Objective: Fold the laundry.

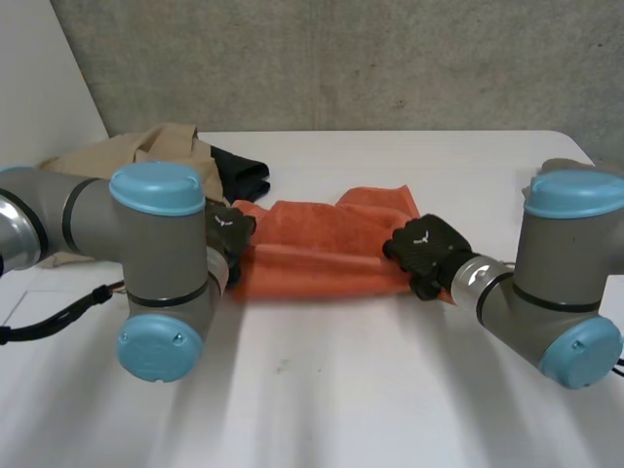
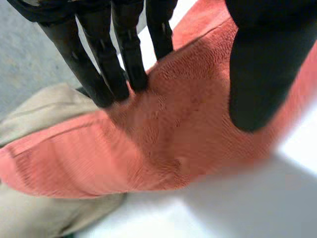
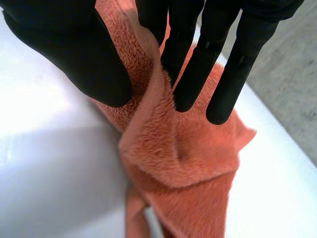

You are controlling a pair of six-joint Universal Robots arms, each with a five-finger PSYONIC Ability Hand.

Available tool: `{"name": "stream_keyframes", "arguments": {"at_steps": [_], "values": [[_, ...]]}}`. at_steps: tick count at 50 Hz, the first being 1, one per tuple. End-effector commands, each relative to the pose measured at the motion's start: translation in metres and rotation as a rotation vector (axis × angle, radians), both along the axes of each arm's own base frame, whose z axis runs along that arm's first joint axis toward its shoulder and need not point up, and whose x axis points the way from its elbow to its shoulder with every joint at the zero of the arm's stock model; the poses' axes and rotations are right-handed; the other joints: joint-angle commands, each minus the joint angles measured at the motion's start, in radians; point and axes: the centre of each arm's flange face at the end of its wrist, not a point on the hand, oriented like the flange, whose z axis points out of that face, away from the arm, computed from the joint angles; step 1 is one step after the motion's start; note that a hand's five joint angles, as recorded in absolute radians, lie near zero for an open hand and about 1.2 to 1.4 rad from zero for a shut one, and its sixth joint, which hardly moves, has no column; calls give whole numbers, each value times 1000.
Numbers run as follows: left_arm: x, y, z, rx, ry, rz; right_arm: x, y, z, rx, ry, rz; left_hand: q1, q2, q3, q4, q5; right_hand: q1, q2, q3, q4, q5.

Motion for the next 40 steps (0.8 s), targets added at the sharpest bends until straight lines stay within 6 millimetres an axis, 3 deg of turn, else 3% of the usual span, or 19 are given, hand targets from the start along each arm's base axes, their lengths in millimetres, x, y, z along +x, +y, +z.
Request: {"name": "stream_keyframes", "arguments": {"at_steps": [1,6,12,19,32,40], "values": [[7,-8,25,18,76,-11,-2,0,6,-3,-11,-31,-272,-317,-328,-322,-324,250,212,204,196,209],[35,-33,47,-29,124,13,-4,4,9,11,-38,-39,-284,-329,-340,-334,-335,250,212,204,196,209],[75,-61,32,-24,38,3,-3,4,9,14,-41,-36,-334,-378,-390,-383,-385,250,212,204,196,209],[88,-89,21,-97,0,-80,0,8,6,24,-35,-20,-264,-309,-320,-313,-315,250,212,204,196,209],[84,-95,5,-36,19,-71,0,10,3,31,-28,-16,-202,-247,-258,-252,-253,250,212,204,196,209],[58,-72,-4,24,5,-135,0,9,3,23,-17,-19,-93,-138,-149,-143,-145,250,212,204,196,209]]}}
